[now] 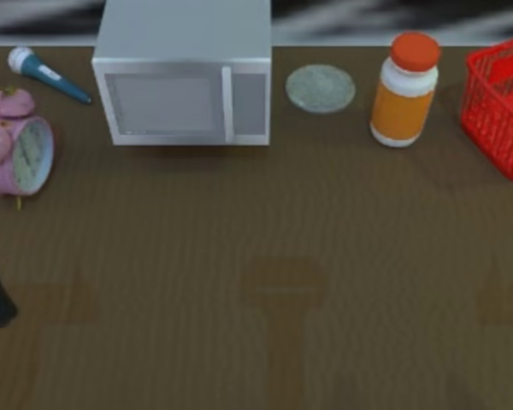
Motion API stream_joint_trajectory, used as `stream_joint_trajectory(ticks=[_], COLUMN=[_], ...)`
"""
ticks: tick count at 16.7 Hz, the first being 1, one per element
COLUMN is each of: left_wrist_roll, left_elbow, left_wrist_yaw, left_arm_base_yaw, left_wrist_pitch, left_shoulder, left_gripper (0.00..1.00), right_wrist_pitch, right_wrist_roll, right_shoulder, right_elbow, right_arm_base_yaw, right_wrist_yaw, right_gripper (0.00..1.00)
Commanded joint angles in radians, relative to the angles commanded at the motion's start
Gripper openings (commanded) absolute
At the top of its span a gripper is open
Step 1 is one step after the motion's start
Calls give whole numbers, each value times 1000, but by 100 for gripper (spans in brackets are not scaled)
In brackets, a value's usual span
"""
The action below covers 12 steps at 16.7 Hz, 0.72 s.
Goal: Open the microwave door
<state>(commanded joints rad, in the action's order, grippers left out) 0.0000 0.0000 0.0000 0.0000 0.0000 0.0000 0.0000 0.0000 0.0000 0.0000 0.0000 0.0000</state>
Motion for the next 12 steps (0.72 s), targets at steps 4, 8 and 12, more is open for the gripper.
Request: stream_joint_trajectory(ticks=[4, 8, 12], left_wrist_roll=[-11, -68, -157], left_elbow=[30, 197, 458], left_wrist_yaw=[-5, -40, -107], left_arm_base_yaw=[-15, -88, -195], left_wrist_pitch=[-7, -55, -144], left_shoulder=[31, 220, 556], left_gripper=[100, 100, 100], right_wrist_pitch=[0, 0, 0], right_wrist_roll=[0, 0, 0], right_shoulder=[0, 0, 0], right_elbow=[0, 0, 0], right_arm_base_yaw=[0, 0, 0], right_wrist_yaw=[0, 0, 0], right_gripper=[100, 100, 100])
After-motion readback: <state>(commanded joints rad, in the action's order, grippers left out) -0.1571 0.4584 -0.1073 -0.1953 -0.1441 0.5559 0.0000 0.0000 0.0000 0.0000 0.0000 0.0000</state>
